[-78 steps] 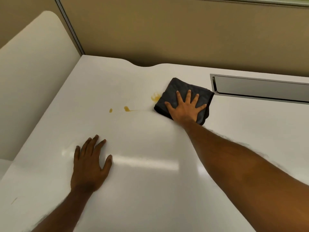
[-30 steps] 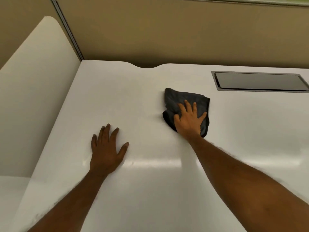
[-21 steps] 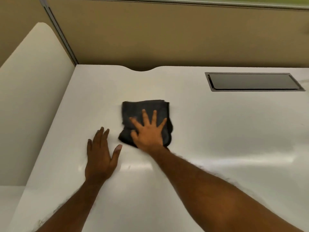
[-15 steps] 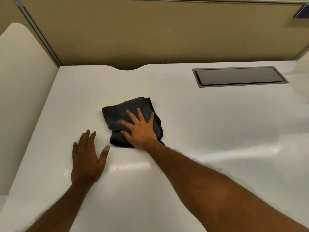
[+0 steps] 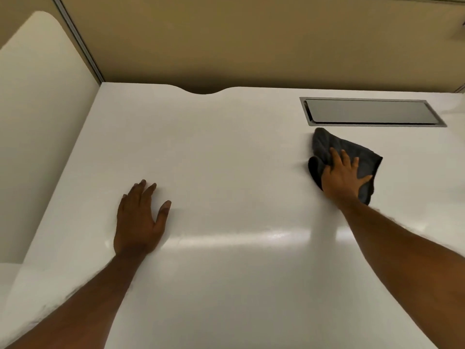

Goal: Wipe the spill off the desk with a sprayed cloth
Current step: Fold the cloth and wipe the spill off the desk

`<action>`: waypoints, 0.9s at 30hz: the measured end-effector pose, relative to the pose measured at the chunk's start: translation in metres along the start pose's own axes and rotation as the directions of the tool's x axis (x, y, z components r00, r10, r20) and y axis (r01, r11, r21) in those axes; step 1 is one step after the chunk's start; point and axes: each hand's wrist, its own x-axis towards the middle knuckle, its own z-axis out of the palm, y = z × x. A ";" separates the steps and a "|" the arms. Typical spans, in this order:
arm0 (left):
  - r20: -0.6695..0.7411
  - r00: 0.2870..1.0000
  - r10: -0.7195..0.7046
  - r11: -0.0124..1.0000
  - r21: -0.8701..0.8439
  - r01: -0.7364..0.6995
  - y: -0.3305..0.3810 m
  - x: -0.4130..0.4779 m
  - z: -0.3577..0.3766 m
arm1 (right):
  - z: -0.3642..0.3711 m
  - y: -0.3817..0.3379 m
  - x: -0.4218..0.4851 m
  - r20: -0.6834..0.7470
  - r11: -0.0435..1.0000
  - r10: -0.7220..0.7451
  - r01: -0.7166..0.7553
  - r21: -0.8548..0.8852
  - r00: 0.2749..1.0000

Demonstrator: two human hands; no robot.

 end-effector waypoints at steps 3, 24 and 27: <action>0.004 1.000 0.000 1.000 -0.009 0.000 -0.001 0.000 -0.001 | 0.002 -0.014 -0.004 0.038 0.996 0.085 -0.084 -0.022 0.996; 0.063 0.998 -0.011 0.995 -0.097 0.017 0.001 -0.003 -0.012 | 0.044 -0.124 -0.145 0.165 0.704 -0.698 0.710 -0.016 0.697; 0.038 0.999 -0.013 0.996 -0.092 0.016 0.002 -0.003 -0.010 | 0.027 -0.078 -0.120 0.134 0.865 -0.492 0.501 -0.035 0.860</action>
